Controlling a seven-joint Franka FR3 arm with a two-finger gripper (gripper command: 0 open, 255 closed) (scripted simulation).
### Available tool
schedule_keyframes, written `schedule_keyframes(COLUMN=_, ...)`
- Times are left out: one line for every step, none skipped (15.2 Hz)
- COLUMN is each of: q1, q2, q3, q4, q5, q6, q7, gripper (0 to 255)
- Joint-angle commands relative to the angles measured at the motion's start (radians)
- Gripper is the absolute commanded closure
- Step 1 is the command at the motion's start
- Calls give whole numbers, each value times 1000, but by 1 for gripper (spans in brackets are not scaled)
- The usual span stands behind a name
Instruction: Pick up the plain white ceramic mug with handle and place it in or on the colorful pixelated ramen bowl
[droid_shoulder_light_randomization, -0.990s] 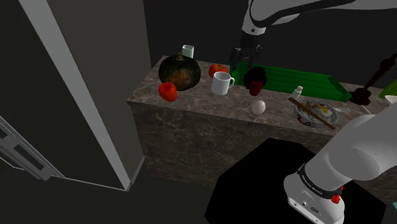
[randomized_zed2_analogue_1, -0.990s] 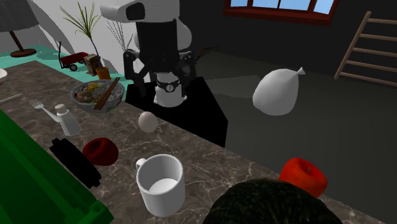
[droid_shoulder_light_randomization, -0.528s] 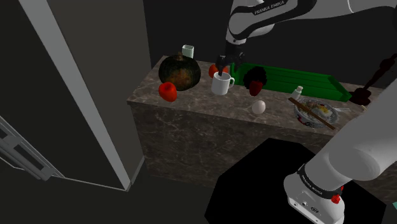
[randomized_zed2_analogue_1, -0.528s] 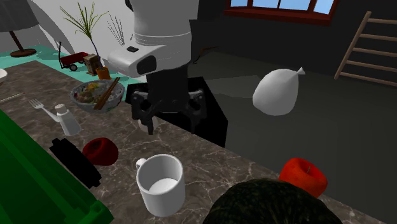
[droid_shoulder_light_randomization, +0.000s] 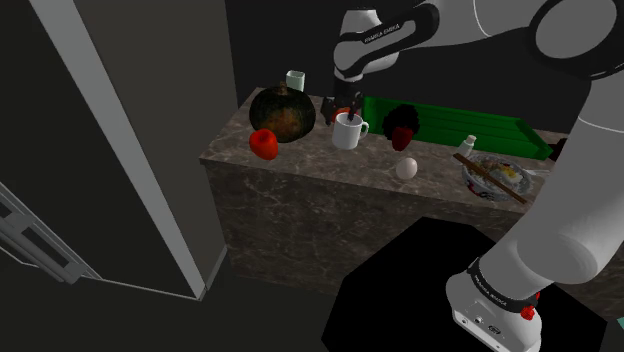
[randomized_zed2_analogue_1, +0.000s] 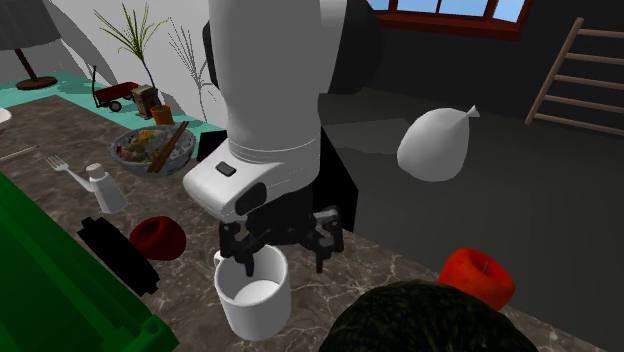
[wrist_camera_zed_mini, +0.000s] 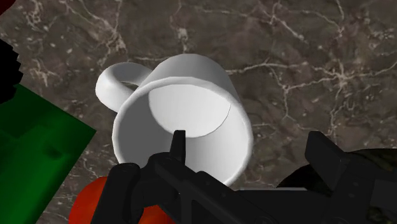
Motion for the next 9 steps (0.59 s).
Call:
schedule_keyframes(q1=-1, q2=21, q3=0, q4=3, q5=2, q6=19, q7=-2, gripper=0)
schedule_keyframes(q1=-1, q2=28, q3=0, q4=-2, q5=2, q6=30, q7=-2, gripper=0)
schedule_keyframes(q1=-2, q2=34, q3=1, q4=-7, q5=3, q6=42, q7=-2, gripper=0)
schedule_keyframes(q1=-2, q2=41, q3=1, q4=-11, q5=3, q6=53, q7=-3, gripper=0)
schedule_keyframes(q1=-2, q2=48, q3=1, q4=-15, q5=4, q6=64, q7=-3, gripper=0)
schedule_keyframes(q1=-2, q2=52, q3=1, q4=-18, q5=4, q6=71, q7=-3, gripper=0)
schedule_keyframes(q1=-2, q2=52, q3=1, q4=-18, q5=4, q6=71, q7=-3, gripper=0)
schedule_keyframes(q1=-2, q2=52, q3=1, q4=-18, q5=4, q6=71, q7=-3, gripper=0)
schedule_keyframes(q1=-2, q2=52, q3=1, q4=-18, q5=4, q6=71, q7=-3, gripper=0)
